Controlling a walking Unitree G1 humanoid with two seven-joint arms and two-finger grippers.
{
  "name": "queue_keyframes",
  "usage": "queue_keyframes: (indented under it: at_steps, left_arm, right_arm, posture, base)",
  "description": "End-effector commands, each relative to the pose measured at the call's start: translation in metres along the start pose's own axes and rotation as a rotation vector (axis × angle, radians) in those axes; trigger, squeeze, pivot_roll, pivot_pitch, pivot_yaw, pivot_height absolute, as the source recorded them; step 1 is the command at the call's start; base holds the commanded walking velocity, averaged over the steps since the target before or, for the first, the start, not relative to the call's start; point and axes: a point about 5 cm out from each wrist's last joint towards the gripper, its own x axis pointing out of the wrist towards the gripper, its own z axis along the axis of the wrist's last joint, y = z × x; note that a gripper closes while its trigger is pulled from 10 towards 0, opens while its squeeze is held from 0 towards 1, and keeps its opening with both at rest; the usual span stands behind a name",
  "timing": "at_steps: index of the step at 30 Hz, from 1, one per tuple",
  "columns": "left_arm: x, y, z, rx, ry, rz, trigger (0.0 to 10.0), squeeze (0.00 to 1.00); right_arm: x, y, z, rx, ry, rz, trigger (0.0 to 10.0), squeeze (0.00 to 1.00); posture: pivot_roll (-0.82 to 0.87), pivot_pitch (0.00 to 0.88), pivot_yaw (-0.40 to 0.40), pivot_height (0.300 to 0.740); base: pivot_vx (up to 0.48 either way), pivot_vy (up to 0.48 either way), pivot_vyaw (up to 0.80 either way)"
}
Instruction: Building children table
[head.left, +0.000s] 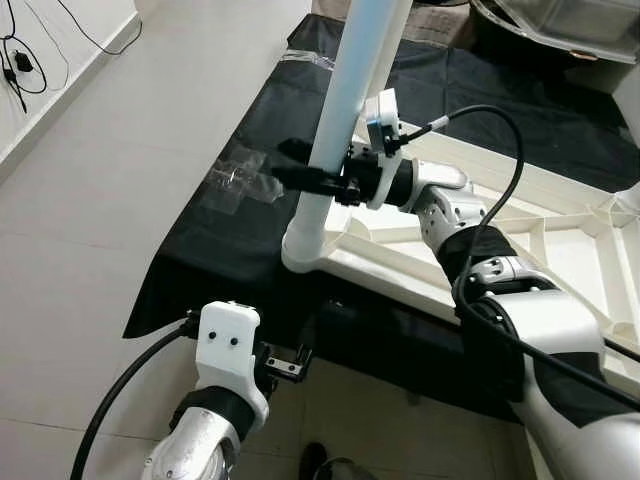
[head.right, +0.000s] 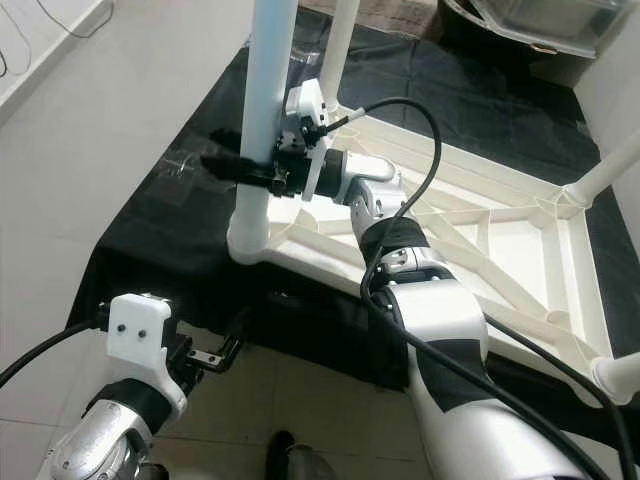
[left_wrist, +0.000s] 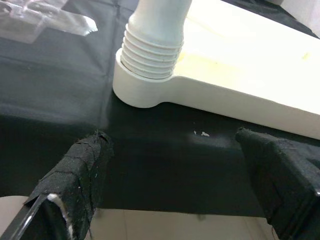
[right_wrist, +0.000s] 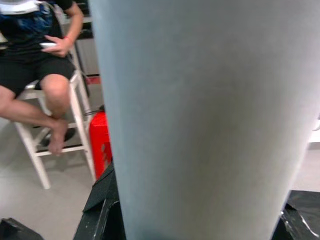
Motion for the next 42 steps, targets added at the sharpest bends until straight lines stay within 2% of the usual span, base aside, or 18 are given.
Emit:
queue_keyframes:
  at_steps: [1, 6, 8, 16, 17, 18, 20, 22, 23, 25, 26, 27, 28, 30, 31, 33, 38, 42]
  left_arm:
    - [-0.003, -0.003, -0.002, -0.012, 0.017, -0.003, 10.0, 0.00]
    - [-0.005, -0.002, 0.000, -0.011, 0.017, 0.006, 10.0, 0.00]
    - [-0.005, -0.001, 0.001, -0.006, 0.014, 0.017, 10.0, 0.00]
    - [-0.004, 0.002, 0.002, 0.004, 0.010, 0.026, 10.0, 0.00]
    - [-0.002, 0.003, 0.002, 0.009, 0.009, 0.027, 10.0, 0.00]
    - [0.008, 0.012, 0.006, 0.032, -0.013, 0.043, 10.0, 0.00]
    - [0.008, 0.013, 0.006, 0.039, -0.016, 0.046, 10.0, 0.00]
    - [0.008, 0.013, 0.006, 0.039, -0.016, 0.046, 10.0, 0.00]
    - [0.009, 0.016, 0.007, 0.046, -0.021, 0.050, 10.0, 0.00]
    - [0.009, 0.016, 0.007, 0.046, -0.021, 0.050, 10.0, 0.00]
    - [0.010, 0.018, 0.008, 0.053, -0.027, 0.054, 10.0, 0.00]
    - [0.010, 0.018, 0.008, 0.053, -0.027, 0.054, 10.0, 0.00]
    - [0.014, 0.022, 0.010, 0.064, -0.037, 0.058, 10.0, 0.00]
    - [0.014, 0.022, 0.010, 0.064, -0.037, 0.058, 10.0, 0.00]
    - [0.016, 0.023, 0.011, 0.065, -0.040, 0.057, 10.0, 0.00]
    - [0.017, 0.024, 0.011, 0.071, -0.042, 0.052, 10.0, 0.00]
    - [0.018, 0.025, 0.011, 0.080, -0.044, 0.049, 10.0, 0.00]
    - [0.017, 0.028, 0.012, 0.088, -0.044, 0.053, 10.0, 0.00]
  right_arm:
    - [0.006, 0.011, -0.026, 0.094, 0.084, 0.088, 10.0, 0.00]
    - [0.014, 0.015, -0.034, 0.076, 0.137, 0.103, 10.0, 0.00]
    - [0.018, 0.012, -0.037, 0.031, 0.144, 0.009, 10.0, 0.00]
    - [0.013, 0.006, -0.040, 0.003, 0.157, -0.120, 10.0, 0.00]
    - [0.009, 0.002, -0.044, 0.019, 0.188, -0.208, 10.0, 0.00]
    - [-0.026, -0.013, -0.066, 0.028, 0.286, -0.680, 10.0, 0.00]
    - [-0.031, -0.015, -0.069, 0.034, 0.297, -0.778, 10.0, 0.00]
    - [-0.031, -0.015, -0.069, 0.034, 0.297, -0.778, 10.0, 0.00]
    - [-0.037, -0.017, -0.072, 0.056, 0.297, -0.887, 10.0, 0.00]
    - [-0.037, -0.017, -0.072, 0.056, 0.297, -0.887, 10.0, 0.00]
    - [-0.043, -0.019, -0.077, 0.103, 0.292, -1.032, 10.0, 0.00]
    - [-0.043, -0.019, -0.077, 0.103, 0.292, -1.032, 10.0, 0.00]
    - [-0.053, -0.019, -0.090, 0.233, 0.270, -1.326, 10.0, 0.00]
    - [-0.053, -0.019, -0.090, 0.233, 0.270, -1.326, 10.0, 0.00]
    - [-0.054, -0.018, -0.094, 0.292, 0.254, -1.428, 10.0, 0.00]
    - [-0.047, -0.014, -0.099, 0.320, 0.229, -1.598, 10.0, 0.00]
    - [-0.037, -0.010, -0.101, 0.321, 0.208, -1.739, 10.0, 0.00]
    - [-0.026, -0.008, -0.093, 0.246, 0.177, -1.874, 10.0, 0.00]
  posture:
    - [0.22, 0.309, -0.197, 0.740]
    - [0.22, 0.315, -0.204, 0.740]
    - [0.23, 0.314, -0.206, 0.740]
    - [0.22, 0.308, -0.196, 0.740]
    - [0.22, 0.301, -0.190, 0.740]
    - [0.22, 0.280, -0.180, 0.740]
    - [0.21, 0.273, -0.177, 0.740]
    - [0.21, 0.273, -0.177, 0.740]
    - [0.22, 0.265, -0.175, 0.740]
    - [0.22, 0.265, -0.175, 0.740]
    - [0.22, 0.259, -0.175, 0.740]
    - [0.22, 0.259, -0.175, 0.740]
    - [0.22, 0.245, -0.167, 0.740]
    - [0.22, 0.245, -0.167, 0.740]
    - [0.22, 0.245, -0.167, 0.740]
    - [0.22, 0.238, -0.160, 0.740]
    - [0.24, 0.233, -0.163, 0.740]
    - [0.25, 0.231, -0.160, 0.740]
  base:
    - [0.000, 0.000, 0.00]
    - [0.000, 0.000, 0.00]
    - [0.000, 0.000, 0.00]
    - [0.000, 0.000, 0.00]
    - [0.000, 0.000, 0.00]
    - [0.000, 0.000, 0.00]
    - [0.000, 0.000, 0.00]
    - [0.000, 0.000, 0.00]
    - [0.000, 0.000, 0.00]
    - [0.000, 0.000, 0.00]
    - [0.000, 0.000, 0.00]
    - [0.000, 0.000, 0.00]
    - [0.000, 0.000, 0.00]
    - [0.000, 0.000, 0.00]
    - [0.000, 0.000, 0.00]
    - [0.000, 0.000, 0.00]
    - [0.000, 0.000, 0.00]
    - [0.000, 0.000, 0.00]
